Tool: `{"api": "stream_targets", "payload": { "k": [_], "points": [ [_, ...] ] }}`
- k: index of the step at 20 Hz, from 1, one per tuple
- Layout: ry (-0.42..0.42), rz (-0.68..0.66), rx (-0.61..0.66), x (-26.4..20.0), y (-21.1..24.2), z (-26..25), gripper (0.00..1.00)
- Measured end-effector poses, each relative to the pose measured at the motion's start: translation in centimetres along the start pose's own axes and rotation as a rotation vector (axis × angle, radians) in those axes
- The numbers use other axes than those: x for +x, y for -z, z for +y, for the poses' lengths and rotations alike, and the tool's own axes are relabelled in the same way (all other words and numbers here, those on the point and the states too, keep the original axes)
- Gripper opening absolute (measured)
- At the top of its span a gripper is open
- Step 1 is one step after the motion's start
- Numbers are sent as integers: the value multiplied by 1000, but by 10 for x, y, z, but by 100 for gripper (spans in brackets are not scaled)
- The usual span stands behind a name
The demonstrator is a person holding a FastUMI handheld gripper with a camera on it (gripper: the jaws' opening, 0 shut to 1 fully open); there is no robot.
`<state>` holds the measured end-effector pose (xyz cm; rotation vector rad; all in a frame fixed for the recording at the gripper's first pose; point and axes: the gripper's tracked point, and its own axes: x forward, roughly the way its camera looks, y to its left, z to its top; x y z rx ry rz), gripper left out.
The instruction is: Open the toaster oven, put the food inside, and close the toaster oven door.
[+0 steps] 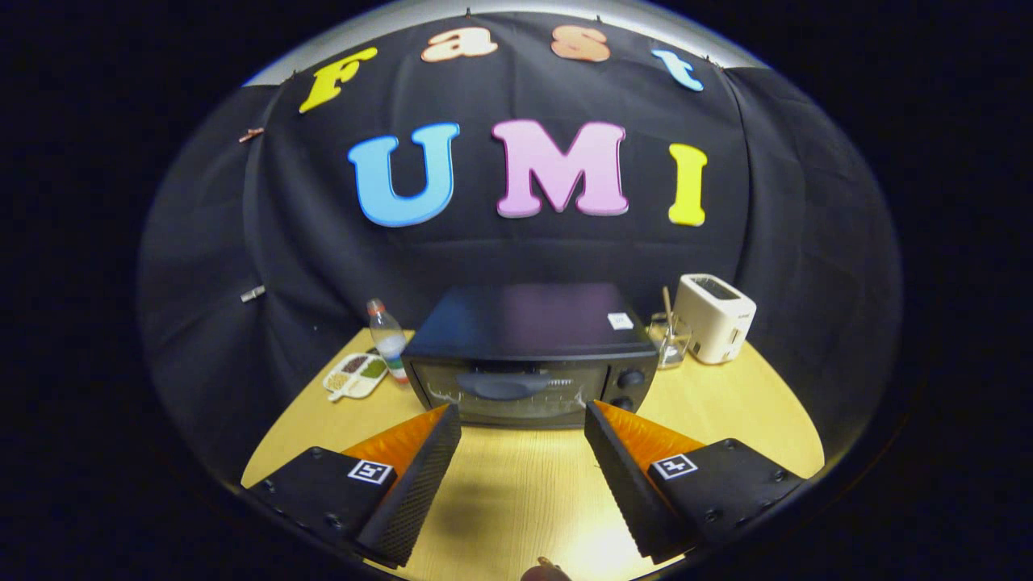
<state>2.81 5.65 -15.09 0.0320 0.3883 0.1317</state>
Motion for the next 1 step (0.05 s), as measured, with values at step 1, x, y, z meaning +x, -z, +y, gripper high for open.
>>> {"api": "stream_targets", "payload": {
  "k": [1],
  "points": [
    [-6,-46,3,-17,-18,-1,100]
  ]
}}
